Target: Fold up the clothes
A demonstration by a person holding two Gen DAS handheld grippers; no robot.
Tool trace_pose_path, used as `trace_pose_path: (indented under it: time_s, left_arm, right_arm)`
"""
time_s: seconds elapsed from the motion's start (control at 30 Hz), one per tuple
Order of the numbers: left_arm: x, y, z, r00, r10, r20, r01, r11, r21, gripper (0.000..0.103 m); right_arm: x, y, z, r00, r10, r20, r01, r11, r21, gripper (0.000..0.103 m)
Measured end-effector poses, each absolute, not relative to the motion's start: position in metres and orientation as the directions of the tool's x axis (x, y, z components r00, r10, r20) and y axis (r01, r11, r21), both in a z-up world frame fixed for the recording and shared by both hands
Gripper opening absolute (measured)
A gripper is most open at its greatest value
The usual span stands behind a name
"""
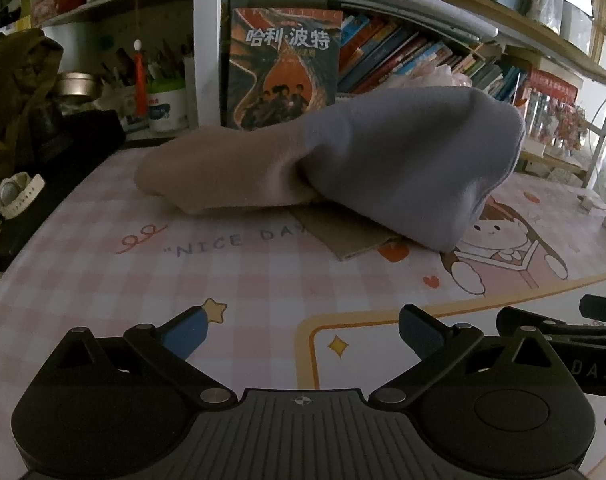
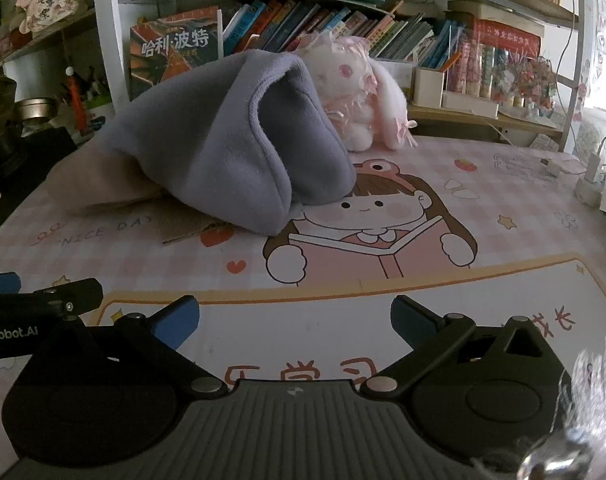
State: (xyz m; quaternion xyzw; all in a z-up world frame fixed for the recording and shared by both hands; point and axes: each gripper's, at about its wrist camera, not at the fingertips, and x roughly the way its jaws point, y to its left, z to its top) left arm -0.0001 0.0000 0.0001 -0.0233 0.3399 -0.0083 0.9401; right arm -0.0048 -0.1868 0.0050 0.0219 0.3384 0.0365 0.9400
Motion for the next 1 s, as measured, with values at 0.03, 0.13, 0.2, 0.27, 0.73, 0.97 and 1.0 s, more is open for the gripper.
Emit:
trace_pose_path:
  time_s: [0.03, 0.13, 0.2, 0.27, 0.73, 0.97, 1.0]
  left_arm:
    - [-0.0003, 0.0001, 0.0002, 0.769, -0.032, -0.638, 0.0, 0.999, -0.051, 0.103]
    - [-0.0007, 0.0002, 0.0005, 0.77, -0.035, -0.638, 0.001, 0.999, -0.053, 0.103]
    - [-0.001, 0.0003, 0.0007, 0.77, -0.036, -0.637, 0.001, 0.998, -0.055, 0.103]
    - [-0.0011, 0.0014, -0.0004, 0.771, -0.036, -0.635, 0.002, 0.998, -0.055, 0.103]
    - [-0.0004, 0.0019, -0.0031, 0.764, -0.034, -0.644, -0.002, 0.998, -0.056, 0.103]
    - [-0.0012, 0.0005, -0.0017, 0.761, -0.029, -0.648, -0.006, 0.999, -0.052, 0.103]
    - [-0.0009, 0.0004, -0.0013, 0.76, -0.029, -0.649, -0.007, 0.999, -0.052, 0.103]
  right_arm:
    - [-0.0048, -0.1868, 0.0049, 0.768, 0.084, -0.635, -0.054, 0.996, 0.067, 0.103]
    - [-0.0049, -0.1867, 0.0045, 0.766, 0.085, -0.637, -0.054, 0.996, 0.069, 0.103]
    - [-0.0049, -0.1866, 0.0042, 0.765, 0.086, -0.638, -0.054, 0.996, 0.071, 0.103]
    - [-0.0049, -0.1866, 0.0039, 0.764, 0.087, -0.639, -0.053, 0.996, 0.072, 0.103]
    - [-0.0058, -0.1875, 0.0029, 0.76, 0.091, -0.644, -0.054, 0.996, 0.076, 0.103]
    - [-0.006, -0.1875, 0.0034, 0.755, 0.093, -0.649, -0.056, 0.995, 0.077, 0.103]
    - [-0.0062, -0.1875, 0.0033, 0.754, 0.094, -0.65, -0.056, 0.995, 0.078, 0.103]
